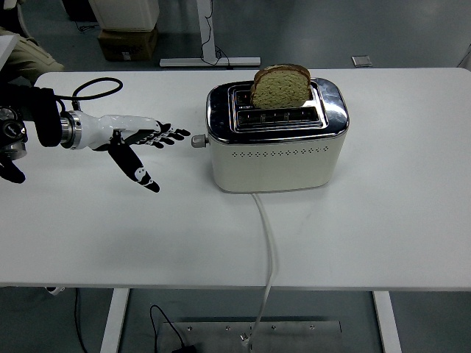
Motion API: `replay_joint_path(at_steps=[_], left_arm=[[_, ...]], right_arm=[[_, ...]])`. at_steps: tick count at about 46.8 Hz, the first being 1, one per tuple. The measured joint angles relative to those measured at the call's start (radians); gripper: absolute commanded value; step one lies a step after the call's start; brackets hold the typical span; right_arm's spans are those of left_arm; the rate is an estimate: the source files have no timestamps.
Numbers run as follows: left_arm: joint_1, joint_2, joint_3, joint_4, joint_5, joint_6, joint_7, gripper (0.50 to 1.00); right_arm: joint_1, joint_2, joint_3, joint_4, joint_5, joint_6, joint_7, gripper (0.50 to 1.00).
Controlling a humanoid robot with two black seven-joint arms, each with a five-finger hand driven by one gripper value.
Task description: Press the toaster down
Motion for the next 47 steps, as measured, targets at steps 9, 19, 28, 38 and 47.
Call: replay_joint_path(at_steps=[9,19,28,38,47], left_arm=[[0.005,-0.014,0.000,0.006,0.000,0.002,0.000,1.000],[0.012,-0.028,0.000,0.025,0.000,0.005,0.000,1.000],[0.015,-0.043,0.000,0.041,0.000,0.005,0.000,1.000],[0.016,-0.056,0.007,0.047,0.000,0.007,0.000,1.000],[0.028,-0.076,0.009,0.060,0.000,0.008,0.000,1.000]], right_arm=[[0.000,0.000,0.001,-0.001,0.000,0.000,0.000,0.998],[0.000,0.000,0.001,-0.001,0.000,-0.001,0.000,0.998],[0.000,0.000,0.001,-0.001,-0.001,0.000,0.000,0.998],[0.000,0.000,0.001,-0.001,0.000,0.000,0.000,0.998],[0.000,0.000,0.001,-0.002,0.000,-0.001,0.000,0.998]])
